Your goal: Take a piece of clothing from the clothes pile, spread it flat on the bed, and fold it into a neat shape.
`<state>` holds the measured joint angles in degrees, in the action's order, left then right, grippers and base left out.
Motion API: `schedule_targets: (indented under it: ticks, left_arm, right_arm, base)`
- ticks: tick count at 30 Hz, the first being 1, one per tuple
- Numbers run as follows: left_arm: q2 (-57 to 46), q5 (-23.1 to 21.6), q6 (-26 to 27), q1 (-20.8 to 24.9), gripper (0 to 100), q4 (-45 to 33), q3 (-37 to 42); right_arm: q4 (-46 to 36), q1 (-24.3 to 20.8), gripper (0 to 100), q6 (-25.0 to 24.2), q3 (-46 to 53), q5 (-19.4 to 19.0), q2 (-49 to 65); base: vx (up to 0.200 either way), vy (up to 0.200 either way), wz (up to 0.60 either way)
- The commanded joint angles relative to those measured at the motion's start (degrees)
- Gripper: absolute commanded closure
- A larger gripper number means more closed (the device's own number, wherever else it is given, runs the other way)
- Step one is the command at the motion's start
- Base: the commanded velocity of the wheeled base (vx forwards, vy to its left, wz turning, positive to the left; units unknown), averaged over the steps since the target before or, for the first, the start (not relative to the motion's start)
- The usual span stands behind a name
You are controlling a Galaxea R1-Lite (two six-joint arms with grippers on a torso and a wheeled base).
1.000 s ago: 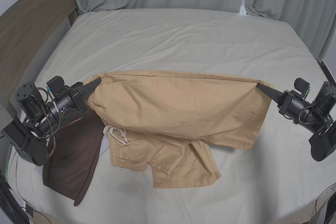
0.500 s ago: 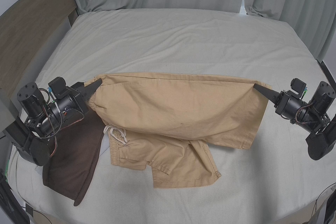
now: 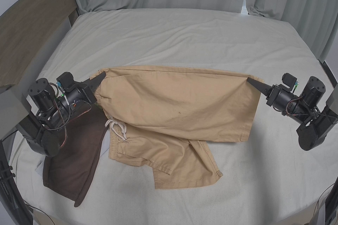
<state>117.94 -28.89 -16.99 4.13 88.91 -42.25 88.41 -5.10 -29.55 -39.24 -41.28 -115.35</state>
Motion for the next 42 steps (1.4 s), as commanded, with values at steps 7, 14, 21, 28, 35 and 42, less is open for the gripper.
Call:
schedule_targets:
  ticks: [7,14,21,28,35,42]
  left_arm:
    - [8.1,1.7,-1.4,0.3,100,0.0,-7.4]
    - [10.4,3.2,-3.6,0.8,100,0.0,-10.6]
    - [14.0,4.6,-5.0,1.2,100,0.0,-15.4]
    - [18.0,5.1,-5.8,1.4,100,0.0,-20.0]
    - [20.0,5.2,-8.1,1.4,100,0.0,-23.1]
    - [22.1,5.1,-9.2,1.2,100,0.0,-25.4]
  right_arm:
    - [0.0,0.5,100,-1.6,-9.6,2.0,-9.5]
    - [0.0,1.1,100,-2.5,-14.5,2.2,-12.8]
    - [-0.1,1.1,100,-2.9,-18.6,2.2,-16.2]
    - [-0.1,1.1,100,-3.0,-24.0,2.2,-20.9]
    - [-0.1,1.1,100,-4.0,-27.5,2.2,-23.4]
    - [-0.3,1.1,100,-4.1,-28.8,2.2,-24.4]
  base:
    - [0.000,0.000,0.00]
    - [0.000,0.000,0.00]
    - [0.000,0.000,0.00]
    - [0.000,0.000,0.00]
    - [0.000,0.000,0.00]
    - [0.000,0.000,0.00]
